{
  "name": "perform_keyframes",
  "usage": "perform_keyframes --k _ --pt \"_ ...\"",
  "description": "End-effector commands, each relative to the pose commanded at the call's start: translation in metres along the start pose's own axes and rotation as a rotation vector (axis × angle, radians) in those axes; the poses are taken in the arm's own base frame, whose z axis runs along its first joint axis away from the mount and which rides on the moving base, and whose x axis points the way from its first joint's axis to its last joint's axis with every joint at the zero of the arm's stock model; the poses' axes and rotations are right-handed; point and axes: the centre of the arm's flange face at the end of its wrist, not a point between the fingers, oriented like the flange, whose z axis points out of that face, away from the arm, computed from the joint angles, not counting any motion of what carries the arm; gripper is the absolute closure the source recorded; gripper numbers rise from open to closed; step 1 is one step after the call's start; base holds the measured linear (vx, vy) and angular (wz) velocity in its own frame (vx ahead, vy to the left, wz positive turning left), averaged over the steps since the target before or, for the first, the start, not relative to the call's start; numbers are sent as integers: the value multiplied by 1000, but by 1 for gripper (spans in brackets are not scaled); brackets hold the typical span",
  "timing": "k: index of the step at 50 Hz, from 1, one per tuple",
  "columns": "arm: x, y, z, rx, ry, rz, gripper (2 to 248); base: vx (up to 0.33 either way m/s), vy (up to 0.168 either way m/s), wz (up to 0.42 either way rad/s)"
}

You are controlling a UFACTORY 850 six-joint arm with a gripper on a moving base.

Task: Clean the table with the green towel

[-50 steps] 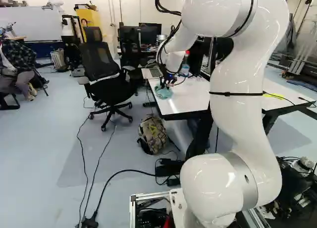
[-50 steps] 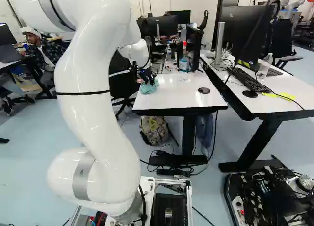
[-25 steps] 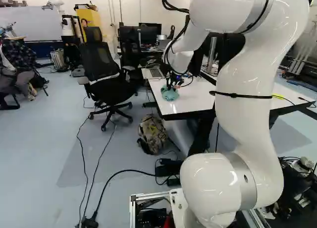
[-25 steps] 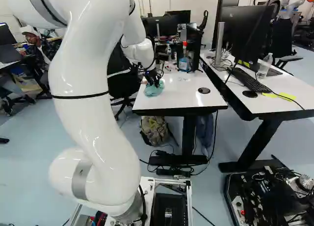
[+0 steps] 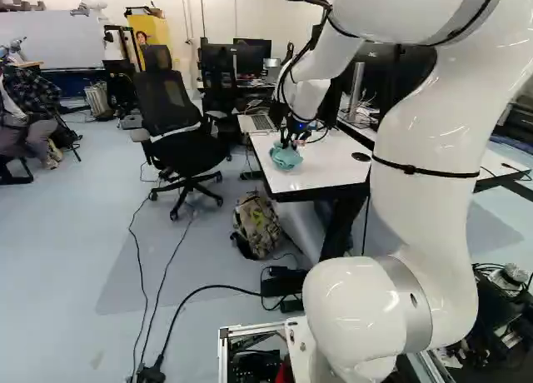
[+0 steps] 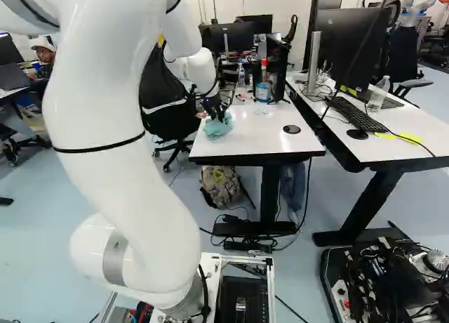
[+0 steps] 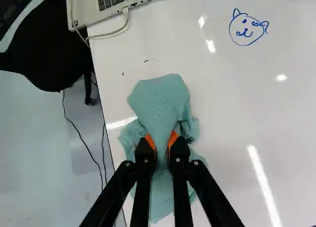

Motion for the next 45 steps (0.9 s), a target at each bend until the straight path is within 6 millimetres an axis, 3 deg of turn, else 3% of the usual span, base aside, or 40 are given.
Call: perform_keyframes --k 45 --pt "-3 -4 -1 4 -2 -7 204 0 0 0"
